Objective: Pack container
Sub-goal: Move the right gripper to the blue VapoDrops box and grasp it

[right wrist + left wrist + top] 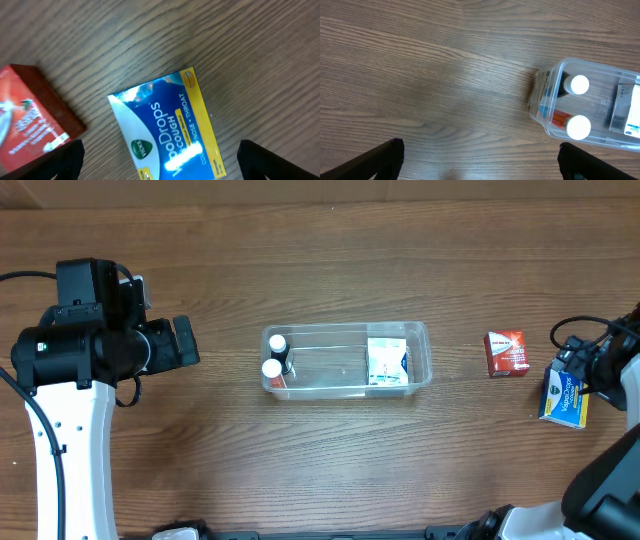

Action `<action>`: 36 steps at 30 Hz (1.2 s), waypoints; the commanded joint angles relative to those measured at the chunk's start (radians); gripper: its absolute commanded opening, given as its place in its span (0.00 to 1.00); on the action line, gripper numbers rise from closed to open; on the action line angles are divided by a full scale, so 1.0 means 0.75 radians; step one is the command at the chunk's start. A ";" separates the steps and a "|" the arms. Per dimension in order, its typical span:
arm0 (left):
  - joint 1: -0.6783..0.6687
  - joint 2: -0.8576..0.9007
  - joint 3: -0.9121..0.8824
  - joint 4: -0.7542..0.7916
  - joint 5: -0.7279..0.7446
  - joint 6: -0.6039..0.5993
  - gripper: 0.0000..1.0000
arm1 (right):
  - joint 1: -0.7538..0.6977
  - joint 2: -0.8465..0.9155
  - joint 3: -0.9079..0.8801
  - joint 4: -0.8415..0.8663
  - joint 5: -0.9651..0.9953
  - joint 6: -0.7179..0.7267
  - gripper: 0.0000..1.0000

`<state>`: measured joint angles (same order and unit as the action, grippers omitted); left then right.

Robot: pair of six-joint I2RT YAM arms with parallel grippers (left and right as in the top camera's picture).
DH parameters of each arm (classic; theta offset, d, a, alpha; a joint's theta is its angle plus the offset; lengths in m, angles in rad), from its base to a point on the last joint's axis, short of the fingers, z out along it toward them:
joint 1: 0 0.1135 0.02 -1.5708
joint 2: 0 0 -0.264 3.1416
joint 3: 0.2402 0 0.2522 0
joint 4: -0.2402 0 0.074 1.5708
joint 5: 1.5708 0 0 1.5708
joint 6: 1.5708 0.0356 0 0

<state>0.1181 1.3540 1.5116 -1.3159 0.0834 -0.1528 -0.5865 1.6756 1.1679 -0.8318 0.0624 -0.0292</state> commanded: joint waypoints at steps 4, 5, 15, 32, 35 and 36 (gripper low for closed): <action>0.002 0.001 -0.006 0.000 0.015 0.030 1.00 | 0.002 0.132 0.008 0.047 0.020 -0.074 1.00; 0.002 0.001 -0.006 -0.001 0.015 0.030 1.00 | 0.002 0.155 0.008 0.050 0.020 -0.074 1.00; 0.002 0.001 -0.006 -0.001 0.015 0.030 1.00 | 0.001 0.262 -0.003 0.080 0.018 -0.072 1.00; 0.002 0.001 -0.006 -0.015 0.015 0.030 1.00 | 0.002 0.273 -0.055 0.071 -0.077 -0.061 0.71; 0.002 0.001 -0.006 -0.015 0.015 0.030 1.00 | 0.002 0.273 -0.055 0.071 -0.078 -0.061 0.72; 0.002 0.001 -0.006 -0.015 0.014 0.030 1.00 | 0.002 0.273 -0.055 0.071 -0.078 -0.061 0.72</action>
<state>0.1181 1.3540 1.5116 -1.3239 0.0834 -0.1528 -0.5884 1.8698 1.1328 -0.7784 0.0055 -0.0750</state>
